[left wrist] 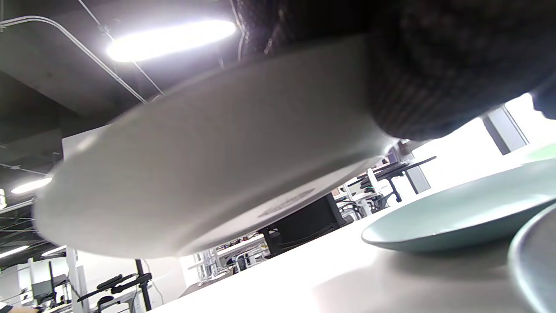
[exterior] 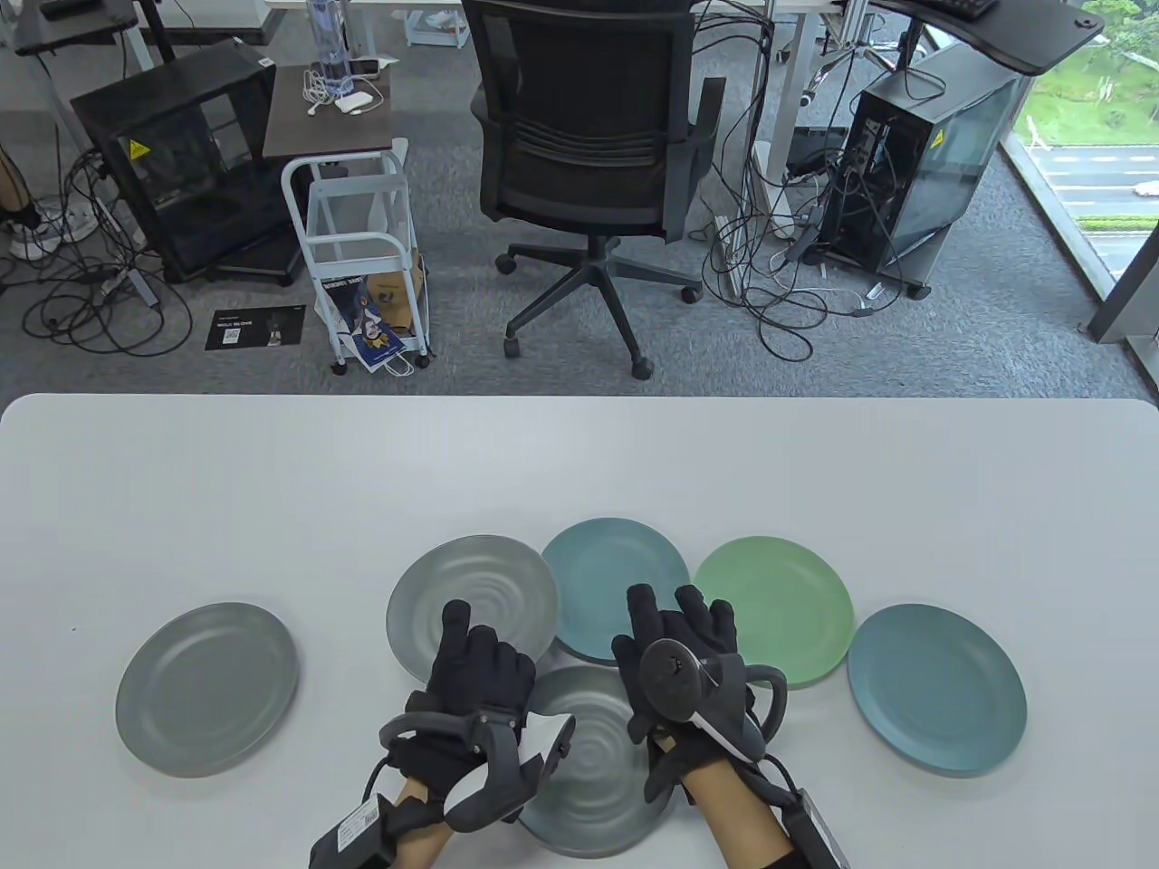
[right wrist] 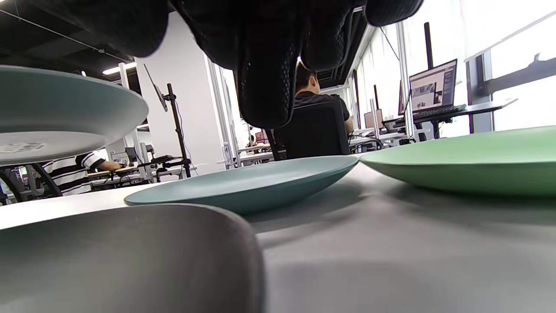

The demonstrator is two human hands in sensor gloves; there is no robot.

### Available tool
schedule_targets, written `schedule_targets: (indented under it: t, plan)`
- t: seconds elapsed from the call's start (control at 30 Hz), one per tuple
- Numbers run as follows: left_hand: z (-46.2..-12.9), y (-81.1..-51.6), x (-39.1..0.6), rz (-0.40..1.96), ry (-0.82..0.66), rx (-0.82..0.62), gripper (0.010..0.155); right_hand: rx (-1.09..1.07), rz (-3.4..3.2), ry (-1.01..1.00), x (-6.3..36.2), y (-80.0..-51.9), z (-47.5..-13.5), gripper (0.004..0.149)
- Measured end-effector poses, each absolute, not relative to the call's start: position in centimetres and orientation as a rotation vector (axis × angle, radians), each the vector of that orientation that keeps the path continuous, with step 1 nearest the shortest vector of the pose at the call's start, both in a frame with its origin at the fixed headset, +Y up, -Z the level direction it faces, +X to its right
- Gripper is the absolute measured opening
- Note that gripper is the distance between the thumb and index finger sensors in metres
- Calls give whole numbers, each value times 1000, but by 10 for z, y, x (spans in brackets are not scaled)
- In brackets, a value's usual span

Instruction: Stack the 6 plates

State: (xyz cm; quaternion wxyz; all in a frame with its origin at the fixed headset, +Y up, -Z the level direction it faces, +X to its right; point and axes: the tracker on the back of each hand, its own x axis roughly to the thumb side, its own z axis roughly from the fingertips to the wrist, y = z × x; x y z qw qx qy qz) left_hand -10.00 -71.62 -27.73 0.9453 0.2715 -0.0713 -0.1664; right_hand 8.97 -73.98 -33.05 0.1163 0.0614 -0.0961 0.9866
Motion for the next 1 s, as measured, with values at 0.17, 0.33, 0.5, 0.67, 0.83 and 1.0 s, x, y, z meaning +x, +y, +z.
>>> schedule_targets:
  t: [0.17, 0.33, 0.5, 0.67, 0.83, 1.0]
  plan:
    - [-271, -720, -92, -340, -191, 563, 38, 156, 2778, -224, 93, -741, -333, 61]
    - [-270, -722, -85, -340, -228, 577, 38, 141, 2697, -176, 94, -742, -335, 61]
    - [-267, -724, -80, -343, -259, 589, 38, 131, 2629, -154, 93, -742, -336, 61]
    - [-261, -723, -75, -335, -288, 616, 38, 119, 2615, -139, 92, -742, -337, 63]
    - [-259, -724, -71, -328, -314, 618, 38, 115, 2532, -88, 92, -743, -337, 65]
    - [-253, -723, -65, -329, -350, 642, 38, 97, 2460, -52, 90, -743, -337, 66]
